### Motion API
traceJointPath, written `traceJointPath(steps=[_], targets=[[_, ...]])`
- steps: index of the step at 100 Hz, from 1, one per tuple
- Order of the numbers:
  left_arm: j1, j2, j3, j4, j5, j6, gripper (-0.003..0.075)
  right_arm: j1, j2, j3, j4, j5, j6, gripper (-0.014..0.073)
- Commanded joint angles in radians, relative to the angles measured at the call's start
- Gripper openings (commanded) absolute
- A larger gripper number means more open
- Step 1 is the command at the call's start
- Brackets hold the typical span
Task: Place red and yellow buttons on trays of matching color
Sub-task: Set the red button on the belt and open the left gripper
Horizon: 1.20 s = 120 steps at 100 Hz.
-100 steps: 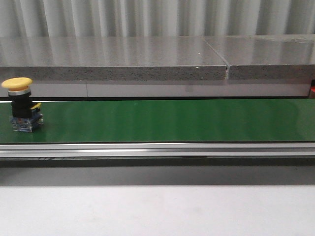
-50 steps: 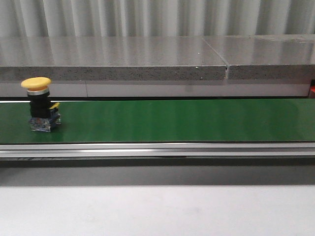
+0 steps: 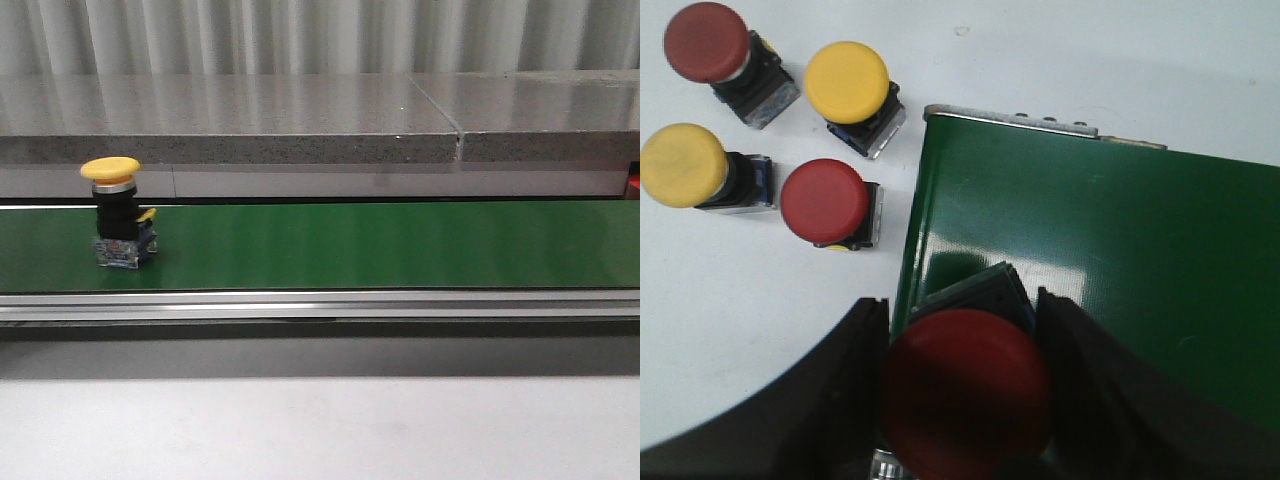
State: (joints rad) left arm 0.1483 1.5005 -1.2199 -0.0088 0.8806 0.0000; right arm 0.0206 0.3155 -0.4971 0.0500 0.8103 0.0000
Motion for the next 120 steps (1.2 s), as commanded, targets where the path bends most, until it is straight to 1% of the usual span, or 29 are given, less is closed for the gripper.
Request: traceJointPath(steps=[1, 26, 31, 34, 38, 40, 41, 43, 51, 54, 58, 69, 87, 94, 97, 101, 104, 109, 111, 116, 120], targets=[[-0.024, -0.013, -0.033, -0.006, -0.039, 0.000, 0.0167, 0.000, 0.010, -0.025, -0.008, -0.064, -0.010, -0.0066], [-0.033, 0.044, -0.033, 0.014, -0.039, 0.000, 0.0169, 0.000, 0.010, -0.025, -0.008, -0.064, -0.010, -0.0066], [-0.033, 0.045, -0.033, 0.014, -0.039, 0.000, 0.0181, 0.000, 0.010, -0.025, -0.008, -0.064, -0.010, -0.0066], [-0.033, 0.045, -0.033, 0.014, -0.035, 0.000, 0.0200, 0.000, 0.010, -0.025, -0.008, -0.064, -0.010, -0.0066], [-0.033, 0.045, -0.033, 0.014, -0.033, 0.000, 0.0251, 0.000, 0.010, -0.025, -0.008, -0.064, -0.010, -0.0066], [-0.033, 0.045, -0.033, 0.014, -0.033, 0.000, 0.0297, 0.000, 0.010, -0.025, -0.008, -0.064, -0.010, -0.0066], [-0.033, 0.045, -0.033, 0.014, -0.033, 0.000, 0.0297, 0.000, 0.010, -0.025, -0.008, -0.064, -0.010, -0.0066], [-0.033, 0.045, -0.033, 0.014, -0.033, 0.000, 0.0349, 0.000, 0.010, -0.025, -0.008, -0.064, -0.010, -0.0066], [-0.033, 0.045, -0.033, 0.014, -0.033, 0.000, 0.0483, 0.000, 0.010, -0.025, -0.008, -0.064, -0.010, -0.0066], [-0.034, 0.045, -0.033, 0.009, -0.035, 0.000, 0.0521, 0.000, 0.010, -0.025, -0.008, -0.064, -0.010, -0.0066], [-0.037, 0.045, -0.033, 0.009, -0.037, 0.000, 0.0539, 0.000, 0.010, -0.025, -0.008, -0.064, -0.010, -0.0066], [-0.057, 0.024, -0.033, 0.009, -0.069, 0.000, 0.0534, 0.000, 0.010, -0.025, -0.008, -0.064, -0.010, -0.0066], [-0.107, -0.063, -0.033, 0.009, -0.120, 0.000, 0.0534, 0.000, 0.010, -0.025, -0.008, -0.064, -0.010, -0.0066], [-0.128, -0.101, -0.033, 0.009, -0.123, 0.000, 0.0521, 0.000, 0.010, -0.025, -0.008, -0.064, -0.010, -0.0066], [-0.139, -0.118, -0.031, 0.009, -0.120, 0.000, 0.0503, 0.000, 0.010, -0.025, -0.008, -0.064, -0.010, -0.0066], [-0.150, -0.144, -0.025, 0.002, -0.120, 0.000, 0.0461, 0.000, 0.010, -0.025, -0.008, -0.064, -0.010, -0.0066], [-0.160, -0.162, -0.017, -0.009, -0.122, 0.006, 0.0421, 0.000, 0.010, -0.025, -0.008, -0.064, -0.010, -0.0066], [-0.172, -0.193, -0.002, -0.040, -0.122, 0.044, 0.0321, 0.000, 0.010, -0.025, -0.008, -0.064, -0.010, -0.0066], [-0.178, -0.206, 0.006, -0.053, -0.122, 0.053, 0.0293, 0.000, 0.010, -0.025, -0.008, -0.064, -0.010, -0.0066], [-0.192, -0.236, 0.026, -0.078, -0.133, 0.064, 0.0177, 0.000, 0.010, -0.025, -0.008, -0.064, -0.010, -0.0066], [-0.201, -0.263, 0.045, -0.093, -0.147, 0.072, 0.0108, 0.000, 0.010, -0.025, -0.008, -0.064, -0.010, -0.0066]])
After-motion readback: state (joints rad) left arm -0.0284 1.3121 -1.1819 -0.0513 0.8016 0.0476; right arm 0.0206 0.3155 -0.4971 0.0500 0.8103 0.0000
